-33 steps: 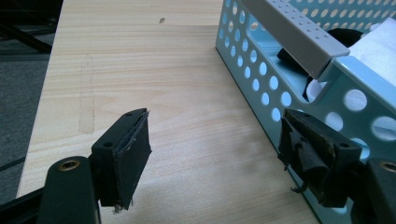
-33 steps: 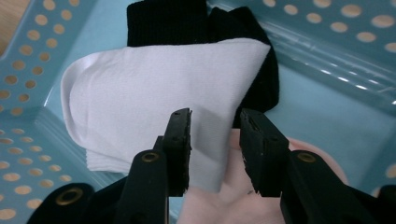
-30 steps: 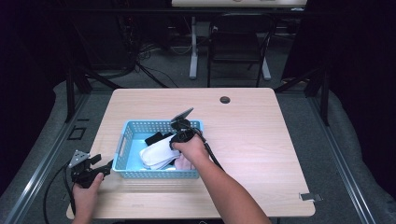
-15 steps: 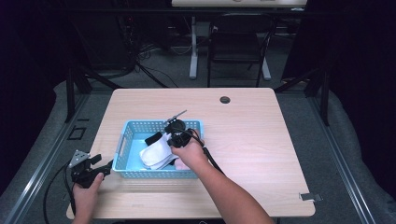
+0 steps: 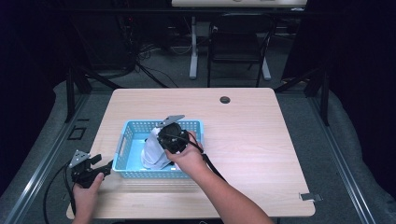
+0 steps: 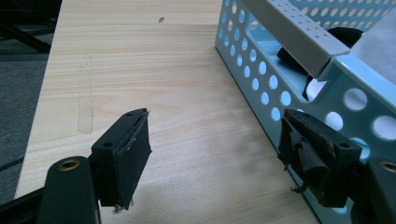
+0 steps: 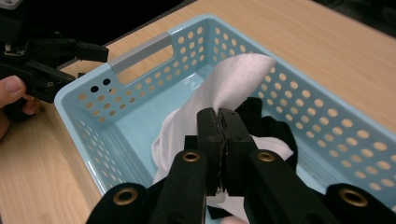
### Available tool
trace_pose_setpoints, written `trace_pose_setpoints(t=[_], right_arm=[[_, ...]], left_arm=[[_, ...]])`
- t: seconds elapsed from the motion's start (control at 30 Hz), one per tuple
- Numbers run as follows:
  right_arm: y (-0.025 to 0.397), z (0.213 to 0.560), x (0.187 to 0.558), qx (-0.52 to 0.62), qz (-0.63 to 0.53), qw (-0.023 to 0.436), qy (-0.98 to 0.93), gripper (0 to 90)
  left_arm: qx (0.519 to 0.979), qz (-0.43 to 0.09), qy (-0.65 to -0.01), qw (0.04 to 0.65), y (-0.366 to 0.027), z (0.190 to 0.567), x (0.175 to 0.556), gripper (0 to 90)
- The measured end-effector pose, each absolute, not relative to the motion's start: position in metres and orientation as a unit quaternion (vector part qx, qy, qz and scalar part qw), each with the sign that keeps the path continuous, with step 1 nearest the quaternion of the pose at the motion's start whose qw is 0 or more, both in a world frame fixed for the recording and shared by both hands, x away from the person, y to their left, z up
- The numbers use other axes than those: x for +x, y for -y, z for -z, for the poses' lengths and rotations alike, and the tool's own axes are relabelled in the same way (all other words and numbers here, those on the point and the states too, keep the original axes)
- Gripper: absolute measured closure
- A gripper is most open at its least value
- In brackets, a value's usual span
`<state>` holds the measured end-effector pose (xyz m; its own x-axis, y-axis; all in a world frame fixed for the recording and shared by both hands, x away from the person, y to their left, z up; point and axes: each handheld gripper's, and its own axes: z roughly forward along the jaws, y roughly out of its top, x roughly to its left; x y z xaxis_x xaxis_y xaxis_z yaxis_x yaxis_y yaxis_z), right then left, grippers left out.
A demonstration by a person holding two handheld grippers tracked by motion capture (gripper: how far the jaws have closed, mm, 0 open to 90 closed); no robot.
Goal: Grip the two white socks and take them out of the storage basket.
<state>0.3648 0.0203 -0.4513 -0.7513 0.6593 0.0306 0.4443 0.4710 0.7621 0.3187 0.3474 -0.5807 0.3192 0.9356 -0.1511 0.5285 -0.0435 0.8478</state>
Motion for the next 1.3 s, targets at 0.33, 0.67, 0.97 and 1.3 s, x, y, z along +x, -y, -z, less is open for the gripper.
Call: trace_pose_setpoints(t=[0.33, 0.67, 0.97, 1.3], right_arm=[[-0.006, 0.425, 0.343, 0.300, -0.437, 0.177, -0.829, 88.8], [0.011, 0.404, 0.325, 0.297, -0.488, 0.194, -0.797, 88.8], [0.038, 0.389, 0.310, 0.305, -0.520, 0.204, -0.772, 88.7], [0.084, 0.383, 0.296, 0.332, -0.522, 0.223, -0.753, 88.8]], left_arm=[[0.684, -0.233, -0.535, 0.437, -0.347, 0.581, 0.319, 24.8], [0.686, -0.232, -0.535, 0.435, -0.347, 0.581, 0.319, 24.8], [0.686, -0.233, -0.534, 0.435, -0.347, 0.581, 0.319, 24.8], [0.686, -0.236, -0.533, 0.435, -0.346, 0.581, 0.319, 24.8]])
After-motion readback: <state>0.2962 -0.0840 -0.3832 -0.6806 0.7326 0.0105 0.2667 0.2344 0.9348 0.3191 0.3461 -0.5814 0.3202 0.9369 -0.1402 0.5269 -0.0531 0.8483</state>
